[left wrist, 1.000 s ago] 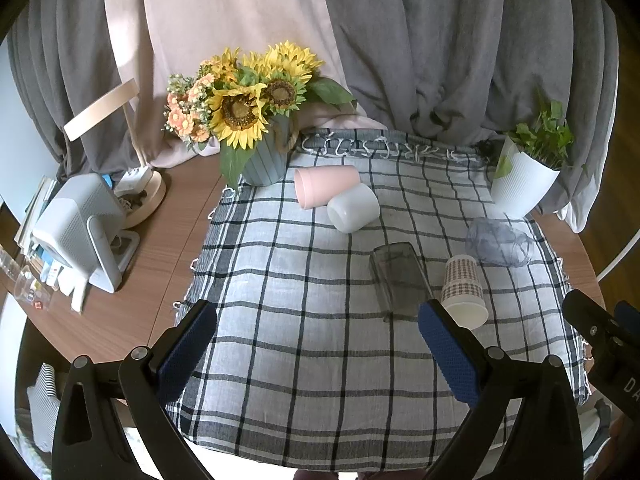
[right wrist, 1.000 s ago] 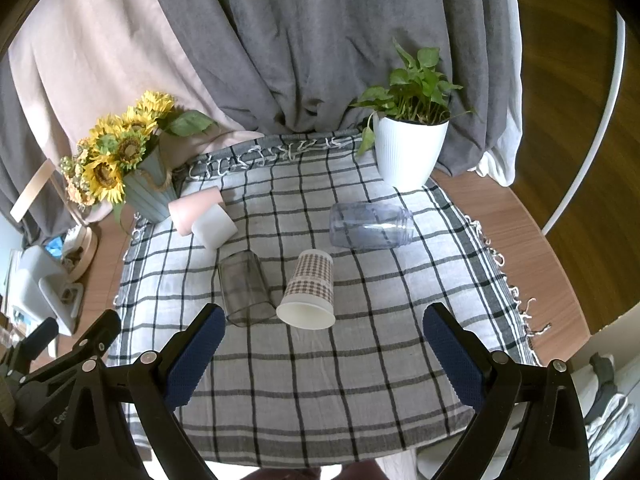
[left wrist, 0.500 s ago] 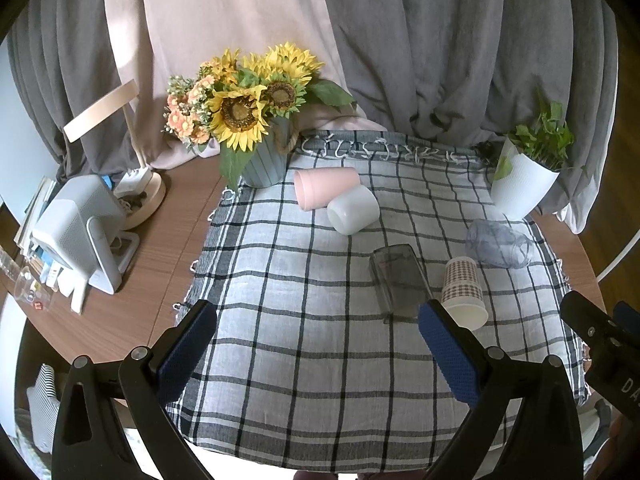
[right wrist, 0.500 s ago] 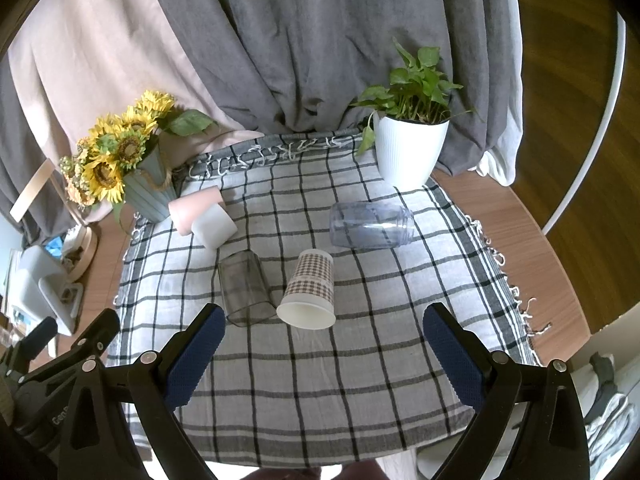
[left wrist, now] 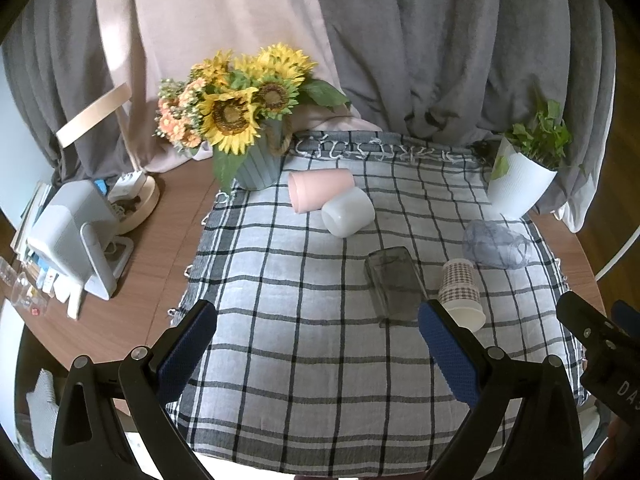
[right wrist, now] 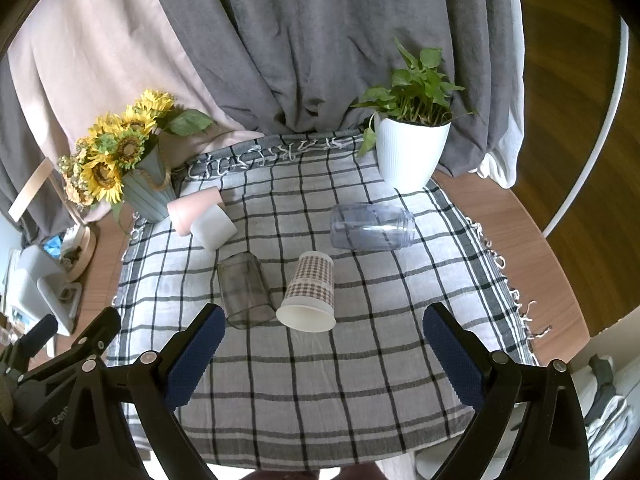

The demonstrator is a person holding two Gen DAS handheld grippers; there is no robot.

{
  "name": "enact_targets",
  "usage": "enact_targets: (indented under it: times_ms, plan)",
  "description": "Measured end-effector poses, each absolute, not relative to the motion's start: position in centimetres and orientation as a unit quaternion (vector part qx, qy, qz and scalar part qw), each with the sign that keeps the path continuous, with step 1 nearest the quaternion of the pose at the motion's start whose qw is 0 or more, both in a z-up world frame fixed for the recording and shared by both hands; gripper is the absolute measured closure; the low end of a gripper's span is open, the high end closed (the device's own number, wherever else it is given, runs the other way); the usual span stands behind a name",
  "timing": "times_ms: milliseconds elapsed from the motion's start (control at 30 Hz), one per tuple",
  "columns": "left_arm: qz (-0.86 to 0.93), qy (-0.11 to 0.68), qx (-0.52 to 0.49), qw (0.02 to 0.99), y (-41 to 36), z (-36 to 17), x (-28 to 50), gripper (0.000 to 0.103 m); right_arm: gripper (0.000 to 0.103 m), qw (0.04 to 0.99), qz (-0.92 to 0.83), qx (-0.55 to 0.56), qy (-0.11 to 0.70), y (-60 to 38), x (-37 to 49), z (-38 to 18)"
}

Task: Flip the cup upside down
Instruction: 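Move the left gripper down toward the clear plastic cup lying on its side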

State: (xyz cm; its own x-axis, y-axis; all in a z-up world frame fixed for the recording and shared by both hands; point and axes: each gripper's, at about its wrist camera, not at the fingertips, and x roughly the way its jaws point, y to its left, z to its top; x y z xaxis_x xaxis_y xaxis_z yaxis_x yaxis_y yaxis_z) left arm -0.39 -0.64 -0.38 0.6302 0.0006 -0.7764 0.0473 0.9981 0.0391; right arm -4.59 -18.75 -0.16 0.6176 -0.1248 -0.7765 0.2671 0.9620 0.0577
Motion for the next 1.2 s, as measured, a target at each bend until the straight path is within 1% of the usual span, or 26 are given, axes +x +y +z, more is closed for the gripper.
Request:
enact_targets:
  times_ms: [233,467,633,900,1000,1200]
  plan:
    - [-0.070,0.436,0.077,0.894,-4.4,-0.8,2.6,0.000,0.003,0.882,-0.136,0.116,0.437,-20.8,-4.0,-1.7]
    - [-0.178,0.454,0.127,0.864,-9.8,-2.1,6.2,0.000,0.003,0.856,-0.203,0.186,0.437,-24.9,-3.8,-3.3]
    - [-0.256,0.472,0.177,0.825,-14.4,-3.8,9.4,0.000,0.003,0.822,-0.249,0.255,0.445,-28.0,-3.0,-5.2]
    - [-0.340,0.480,0.277,0.760,-20.7,-7.1,14.1,0.000,0.003,0.770,-0.308,0.353,0.433,-32.2,-2.1,-8.4]
    - [-0.371,0.471,0.327,0.730,-23.3,-8.5,15.4,0.001,0.003,0.749,-0.335,0.385,0.422,-33.4,-2.1,-9.5]
    - [-0.426,0.462,0.394,0.671,-27.2,-10.9,16.9,0.001,0.003,0.708,-0.367,0.441,0.411,-35.0,-1.4,-11.6]
